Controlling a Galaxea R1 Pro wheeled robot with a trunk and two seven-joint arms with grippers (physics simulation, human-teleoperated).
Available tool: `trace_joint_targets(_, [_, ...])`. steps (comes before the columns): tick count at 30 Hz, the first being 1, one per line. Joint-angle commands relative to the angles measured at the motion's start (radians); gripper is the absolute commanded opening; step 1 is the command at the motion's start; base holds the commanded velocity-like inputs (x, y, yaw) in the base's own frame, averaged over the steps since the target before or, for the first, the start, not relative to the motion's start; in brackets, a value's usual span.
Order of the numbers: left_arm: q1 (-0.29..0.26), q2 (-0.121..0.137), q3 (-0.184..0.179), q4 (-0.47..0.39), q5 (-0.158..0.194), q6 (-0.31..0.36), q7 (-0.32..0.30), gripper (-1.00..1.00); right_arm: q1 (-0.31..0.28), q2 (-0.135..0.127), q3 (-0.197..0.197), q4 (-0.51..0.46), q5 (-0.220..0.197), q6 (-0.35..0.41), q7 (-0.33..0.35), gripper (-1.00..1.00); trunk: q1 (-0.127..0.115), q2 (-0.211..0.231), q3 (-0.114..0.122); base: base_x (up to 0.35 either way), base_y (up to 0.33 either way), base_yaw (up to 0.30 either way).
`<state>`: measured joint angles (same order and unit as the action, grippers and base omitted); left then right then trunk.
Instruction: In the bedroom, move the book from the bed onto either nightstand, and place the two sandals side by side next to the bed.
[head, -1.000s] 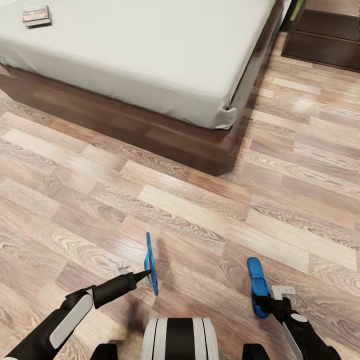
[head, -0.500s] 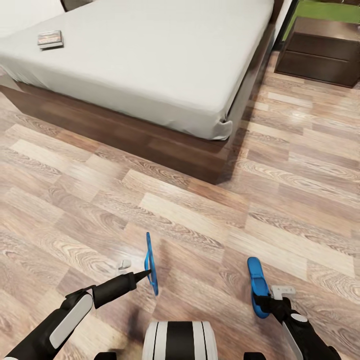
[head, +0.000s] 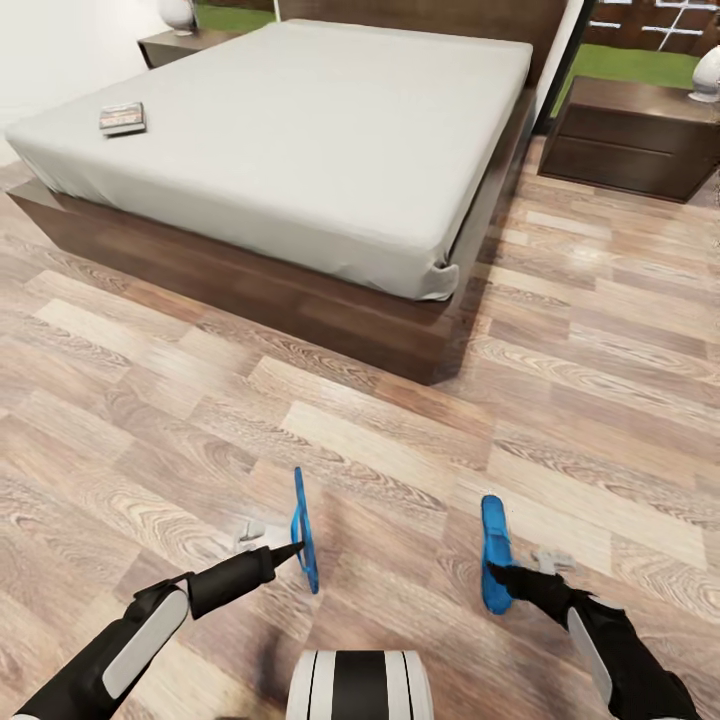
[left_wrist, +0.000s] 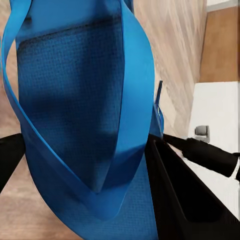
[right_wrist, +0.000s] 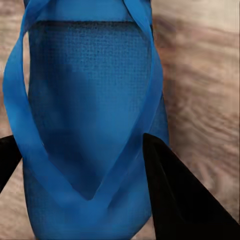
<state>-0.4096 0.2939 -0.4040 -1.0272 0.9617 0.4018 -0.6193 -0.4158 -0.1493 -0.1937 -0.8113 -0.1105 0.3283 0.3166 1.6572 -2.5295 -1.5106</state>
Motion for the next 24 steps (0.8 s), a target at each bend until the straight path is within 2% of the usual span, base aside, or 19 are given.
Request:
trace_joint_targets(1, [0.0, -0.001, -0.003, 0.0, 0.007, 0.006, -0.001, -1.0, 0.0, -0.006, -0.004, -0.017, -0.029, 0.034, 0.073, -1.0, -0.001, 0.0, 0.003, 0.0, 0.0, 0.0])
trace_joint_targets(2, [0.0, -0.002, -0.004, 0.001, 0.007, 0.006, -0.001, -1.0, 0.001, -0.025, -0.006, -0.031, -0.056, 0.066, 0.187, -1.0, -0.001, 0.0, 0.007, 0.0, 0.0, 0.0])
trace_joint_targets(3, [0.0, -0.002, -0.005, 0.001, 0.007, 0.006, -0.002, -1.0, 0.001, -0.047, -0.006, -0.036, -0.072, 0.082, 0.266, -1.0, -0.001, 0.001, 0.011, 0.0, 0.0, 0.0])
trace_joint_targets(5, [0.0, -0.003, -0.007, 0.001, 0.008, 0.006, -0.002, -1.0, 0.002, -0.127, -0.008, -0.039, -0.119, 0.106, 0.472, -1.0, -0.002, 0.001, 0.019, 0.0, 0.0, 0.0])
trace_joint_targets(6, [0.0, -0.003, -0.007, 0.001, 0.008, 0.006, -0.001, -1.0, 0.002, -0.145, -0.008, -0.039, -0.13, 0.108, 0.5, -1.0, -0.003, 0.001, 0.023, 0.0, 0.0, 0.0])
trace_joint_targets(8, [0.0, -0.004, -0.007, 0.003, 0.007, 0.006, -0.002, -1.0, 0.002, -0.175, -0.008, -0.04, -0.151, 0.11, 0.529, -1.0, -0.004, 0.002, 0.03, 0.0, 0.0, 0.0])
trace_joint_targets(11, [0.0, -0.004, -0.007, 0.004, 0.007, 0.006, -0.002, -1.0, 0.002, -0.198, -0.007, -0.04, -0.182, 0.112, 0.549, -1.0, -0.005, 0.002, 0.042, 0.0, 0.0, 0.0])
trace_joint_targets(24, [0.0, -0.005, -0.008, 0.004, 0.006, 0.005, -0.001, -1.0, 0.003, -0.202, -0.007, -0.042, -0.183, 0.106, 0.544, -1.0, -0.011, 0.005, 0.092, 0.0, 0.0, 0.0])
